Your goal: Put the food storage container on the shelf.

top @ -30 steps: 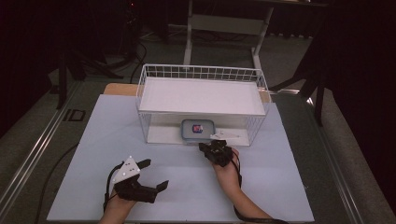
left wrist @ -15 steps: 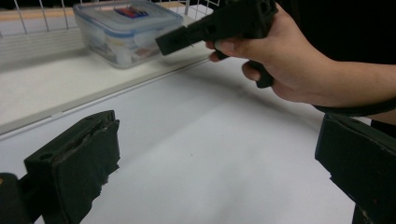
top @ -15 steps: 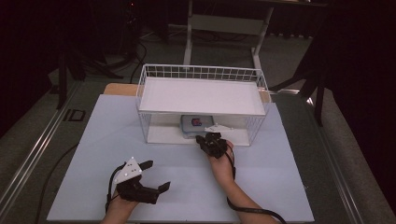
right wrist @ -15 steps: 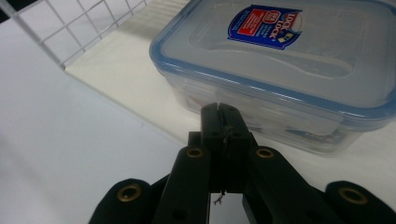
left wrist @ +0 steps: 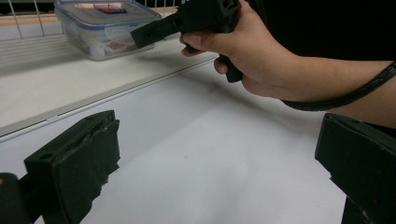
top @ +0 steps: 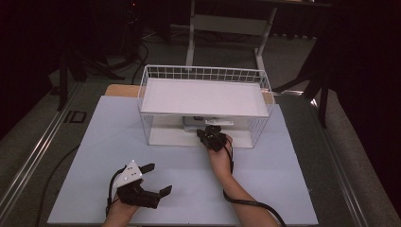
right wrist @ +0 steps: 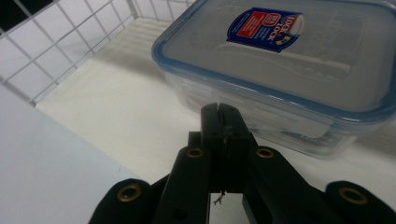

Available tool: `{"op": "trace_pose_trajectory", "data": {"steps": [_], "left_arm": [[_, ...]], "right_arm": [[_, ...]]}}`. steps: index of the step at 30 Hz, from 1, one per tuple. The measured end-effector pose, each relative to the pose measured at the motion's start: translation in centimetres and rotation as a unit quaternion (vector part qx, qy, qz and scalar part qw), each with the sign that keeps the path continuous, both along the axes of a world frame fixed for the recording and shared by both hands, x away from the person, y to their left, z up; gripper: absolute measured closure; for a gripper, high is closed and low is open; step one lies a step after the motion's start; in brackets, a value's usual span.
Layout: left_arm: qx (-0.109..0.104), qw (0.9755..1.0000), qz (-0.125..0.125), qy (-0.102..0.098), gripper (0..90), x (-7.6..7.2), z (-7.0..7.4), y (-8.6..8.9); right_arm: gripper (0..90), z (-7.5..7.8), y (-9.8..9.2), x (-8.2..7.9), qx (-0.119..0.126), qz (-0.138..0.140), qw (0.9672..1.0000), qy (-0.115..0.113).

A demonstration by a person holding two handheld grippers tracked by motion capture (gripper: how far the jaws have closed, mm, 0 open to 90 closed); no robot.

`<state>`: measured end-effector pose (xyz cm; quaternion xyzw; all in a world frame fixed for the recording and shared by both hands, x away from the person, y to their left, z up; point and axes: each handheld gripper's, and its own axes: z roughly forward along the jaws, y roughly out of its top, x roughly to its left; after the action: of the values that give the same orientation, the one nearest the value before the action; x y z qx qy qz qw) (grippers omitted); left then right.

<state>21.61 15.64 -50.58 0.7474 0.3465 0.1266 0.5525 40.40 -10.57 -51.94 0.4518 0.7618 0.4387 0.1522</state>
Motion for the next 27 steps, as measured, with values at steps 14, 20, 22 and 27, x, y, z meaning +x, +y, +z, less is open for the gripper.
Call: {"op": "trace_pose_trajectory", "data": {"steps": [14,20,22,27], "left_arm": [[0.000,1.0000,0.003,-0.003,0.8,-0.1,0.1,0.0],[-0.004,1.0000,0.001,-0.008,0.8,-0.1,0.1,-0.1],[-0.007,0.9999,-0.002,-0.012,0.8,-0.1,0.1,-0.1],[-0.007,0.9997,-0.009,-0.021,0.8,-0.1,0.2,-0.2]], "right_arm": [[89.2,0.6,0.3,-1.3,-0.007,0.013,0.9997,-0.019],[83.4,1.0,0.0,-3.4,-0.009,0.029,0.9991,-0.029],[81.5,1.2,-0.3,-3.9,-0.007,0.032,0.9989,-0.032],[66.3,1.7,-1.0,-5.2,-0.004,0.037,0.9985,-0.039]]}}
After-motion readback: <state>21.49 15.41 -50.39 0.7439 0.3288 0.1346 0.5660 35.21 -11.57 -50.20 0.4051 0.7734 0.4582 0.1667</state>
